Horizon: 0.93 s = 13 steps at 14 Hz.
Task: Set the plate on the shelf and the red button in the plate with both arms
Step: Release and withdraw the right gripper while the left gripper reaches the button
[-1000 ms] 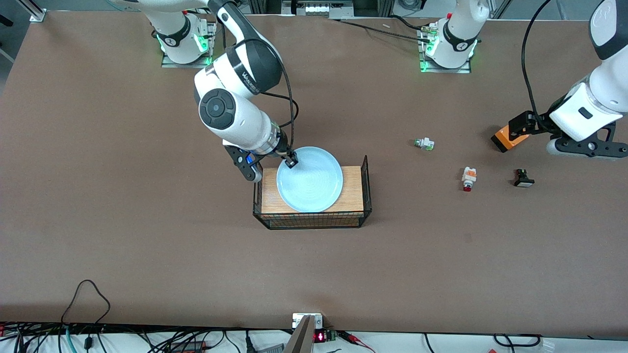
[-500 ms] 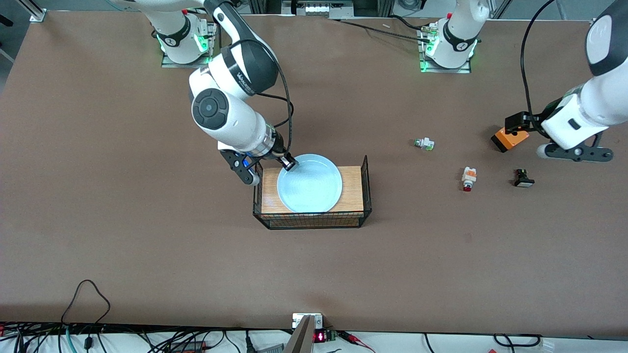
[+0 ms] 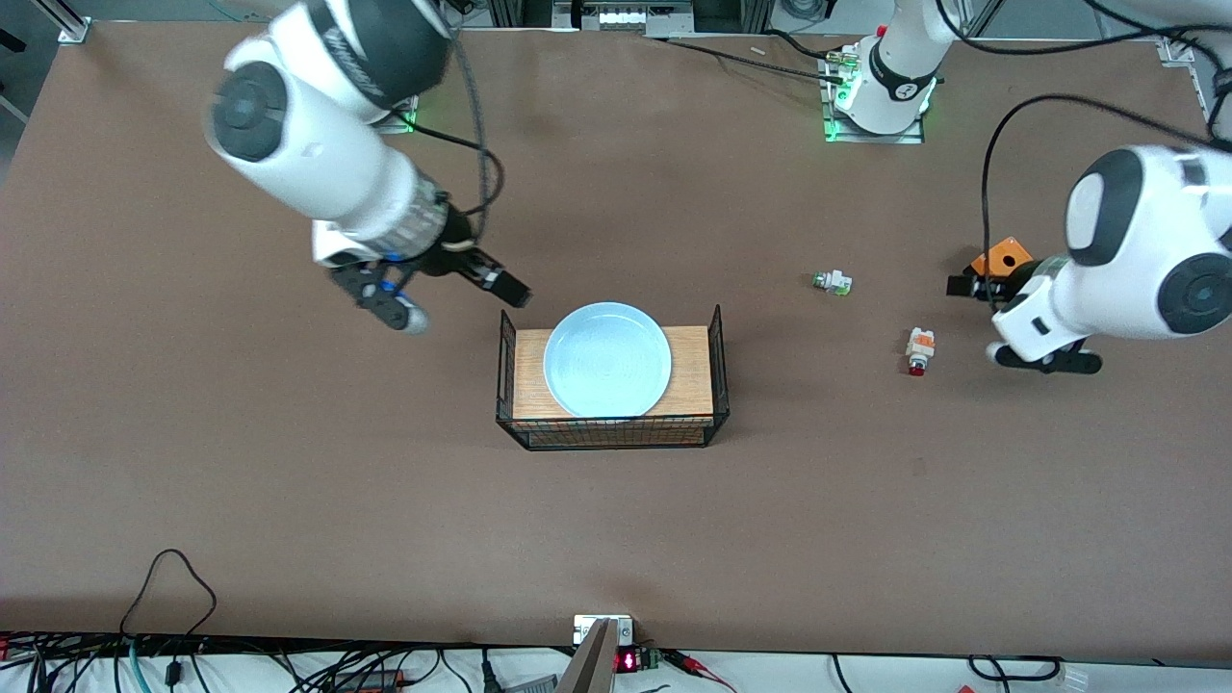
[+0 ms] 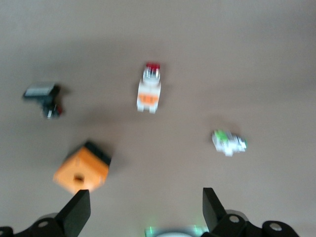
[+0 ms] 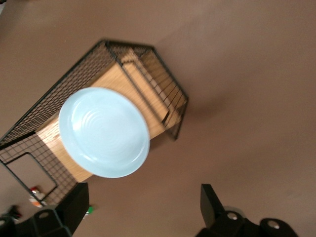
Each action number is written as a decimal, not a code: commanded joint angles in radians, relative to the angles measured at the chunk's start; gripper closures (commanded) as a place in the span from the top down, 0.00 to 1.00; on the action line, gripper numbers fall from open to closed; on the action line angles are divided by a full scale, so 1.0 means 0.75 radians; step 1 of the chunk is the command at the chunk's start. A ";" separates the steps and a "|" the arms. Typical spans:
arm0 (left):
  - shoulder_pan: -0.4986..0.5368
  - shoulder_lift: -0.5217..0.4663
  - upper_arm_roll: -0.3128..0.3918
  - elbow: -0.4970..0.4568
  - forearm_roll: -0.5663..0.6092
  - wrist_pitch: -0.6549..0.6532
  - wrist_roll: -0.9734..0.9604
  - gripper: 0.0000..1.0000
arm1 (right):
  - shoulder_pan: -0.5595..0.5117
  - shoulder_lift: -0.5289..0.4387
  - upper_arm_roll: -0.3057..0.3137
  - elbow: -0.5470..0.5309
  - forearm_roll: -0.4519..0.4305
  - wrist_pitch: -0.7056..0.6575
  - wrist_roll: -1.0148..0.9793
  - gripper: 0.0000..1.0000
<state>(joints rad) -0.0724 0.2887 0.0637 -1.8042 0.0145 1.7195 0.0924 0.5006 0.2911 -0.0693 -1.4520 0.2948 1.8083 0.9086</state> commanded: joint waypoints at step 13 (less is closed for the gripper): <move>0.027 0.114 -0.005 -0.673 0.005 1.305 0.378 0.88 | -0.573 -0.089 0.009 -0.025 -0.405 -0.259 -1.159 1.00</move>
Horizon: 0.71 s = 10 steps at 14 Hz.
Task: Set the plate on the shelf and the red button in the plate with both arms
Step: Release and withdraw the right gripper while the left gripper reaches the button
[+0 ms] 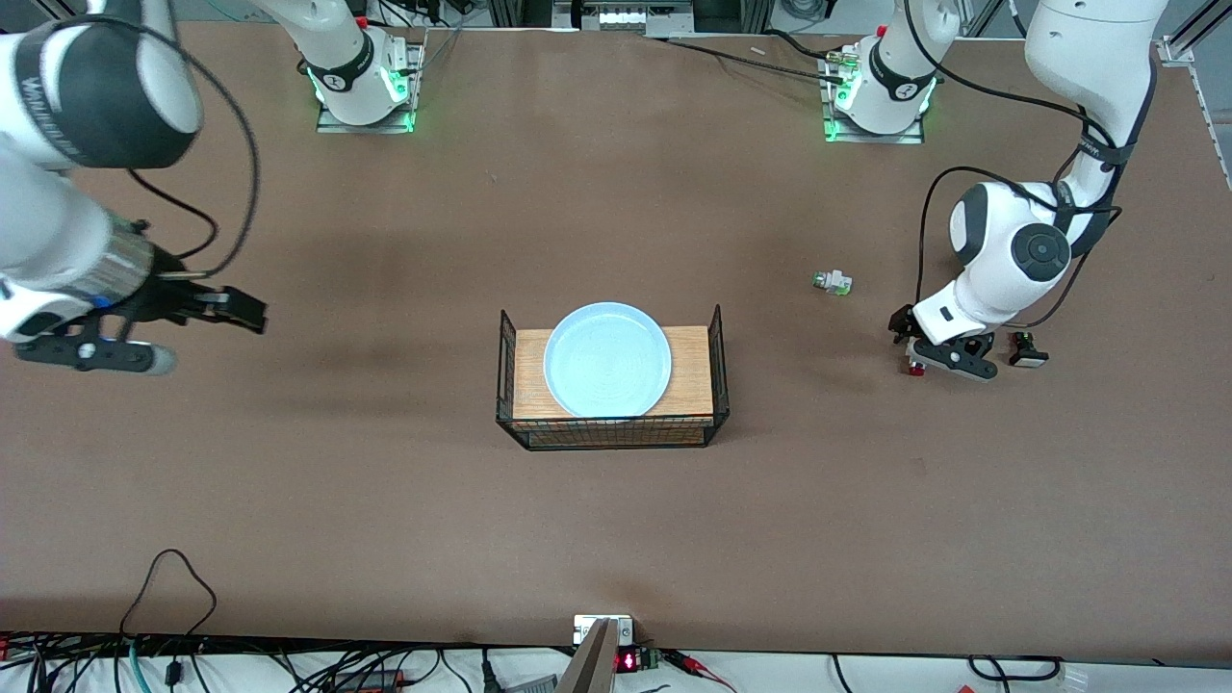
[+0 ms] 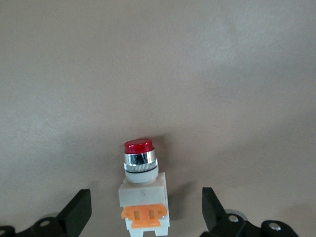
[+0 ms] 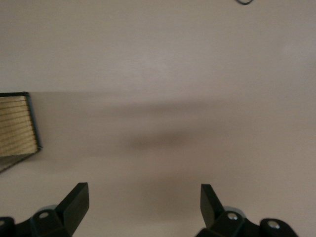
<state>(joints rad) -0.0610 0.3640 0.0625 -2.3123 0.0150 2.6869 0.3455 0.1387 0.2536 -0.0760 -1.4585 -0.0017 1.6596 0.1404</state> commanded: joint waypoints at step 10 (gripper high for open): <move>-0.005 -0.094 -0.034 0.135 0.005 -0.311 0.038 0.18 | -0.173 -0.317 0.015 -0.321 0.006 -0.032 -0.216 1.00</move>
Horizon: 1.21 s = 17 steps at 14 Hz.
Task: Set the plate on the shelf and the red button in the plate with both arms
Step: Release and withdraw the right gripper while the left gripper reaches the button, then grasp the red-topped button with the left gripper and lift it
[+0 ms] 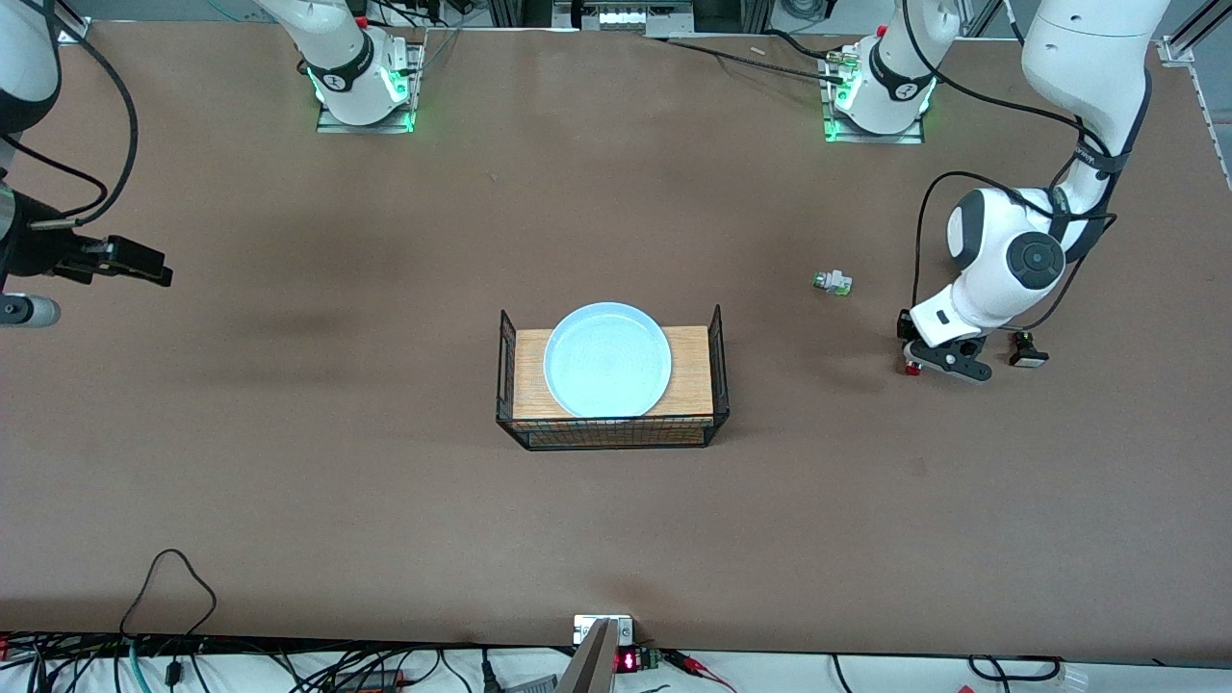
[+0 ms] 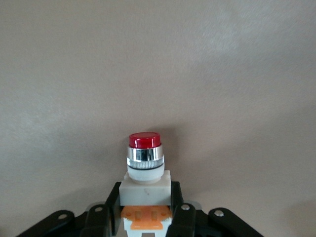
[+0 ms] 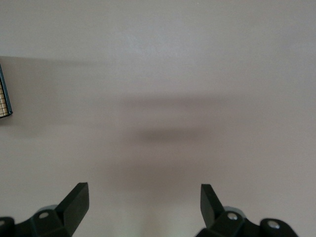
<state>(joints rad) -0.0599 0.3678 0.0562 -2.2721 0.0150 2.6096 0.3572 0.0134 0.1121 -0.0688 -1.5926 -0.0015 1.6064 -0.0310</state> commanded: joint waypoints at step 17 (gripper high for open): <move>-0.554 0.362 -0.372 1.473 -0.043 -0.856 -0.930 0.19 | 0.013 -0.147 0.057 -0.055 -0.008 -0.074 0.007 1.00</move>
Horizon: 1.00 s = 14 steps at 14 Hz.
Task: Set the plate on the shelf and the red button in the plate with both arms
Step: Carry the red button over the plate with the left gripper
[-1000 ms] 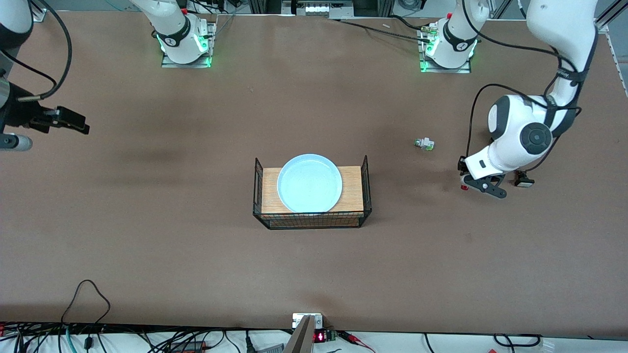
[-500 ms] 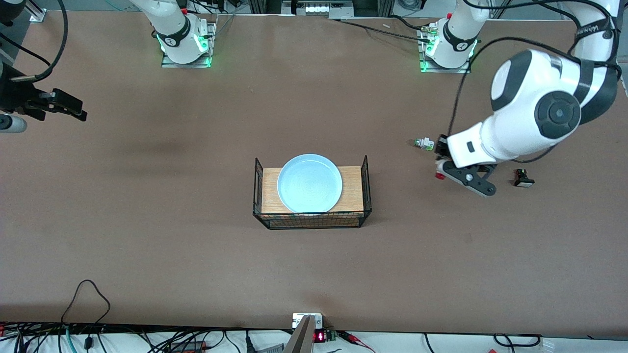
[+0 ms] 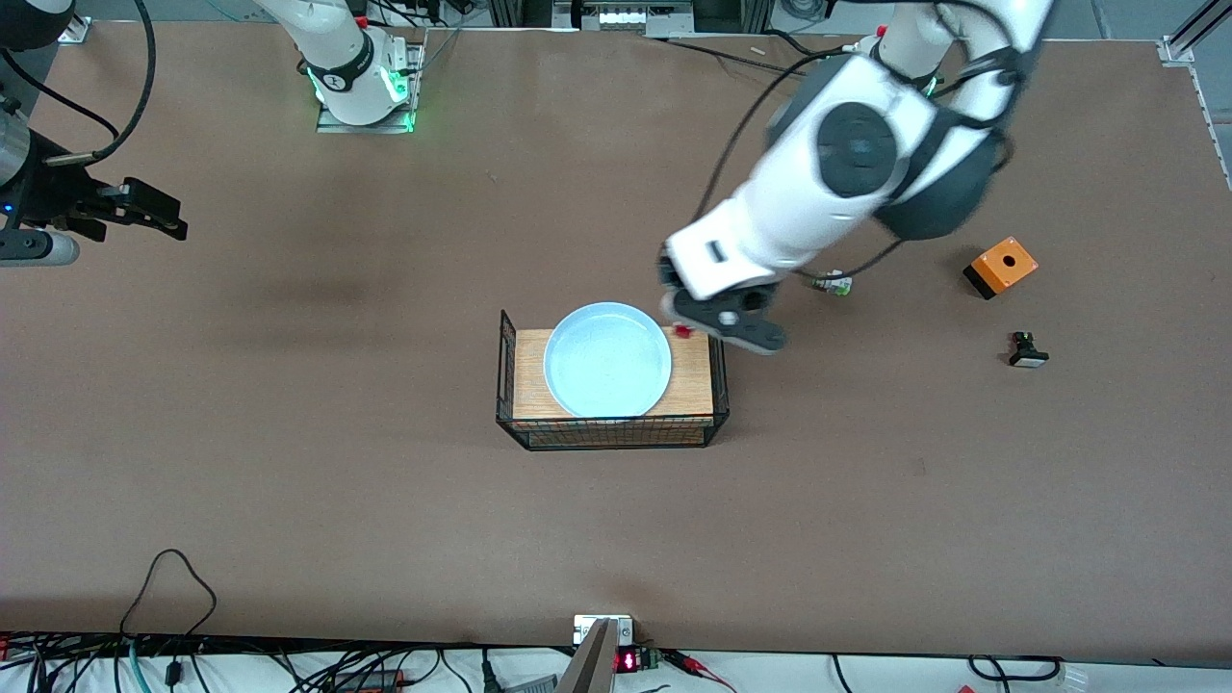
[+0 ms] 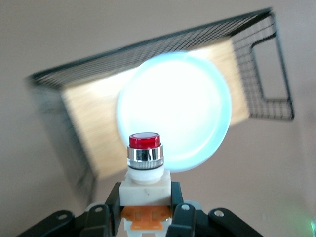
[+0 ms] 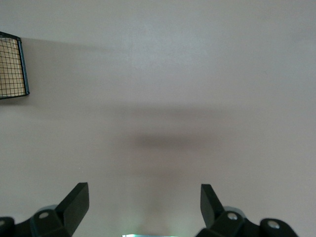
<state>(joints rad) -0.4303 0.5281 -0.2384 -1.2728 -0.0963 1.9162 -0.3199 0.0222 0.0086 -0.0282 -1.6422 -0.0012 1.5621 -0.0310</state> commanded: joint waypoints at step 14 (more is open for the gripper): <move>-0.138 0.194 0.029 0.100 0.308 0.037 -0.058 1.00 | -0.003 -0.009 -0.001 0.013 -0.007 -0.027 0.001 1.00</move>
<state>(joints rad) -0.5345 0.7328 -0.2228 -1.2045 0.1151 2.0496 -0.3464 0.0206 0.0049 -0.0318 -1.6403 -0.0012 1.5566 -0.0311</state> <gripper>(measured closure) 0.150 0.000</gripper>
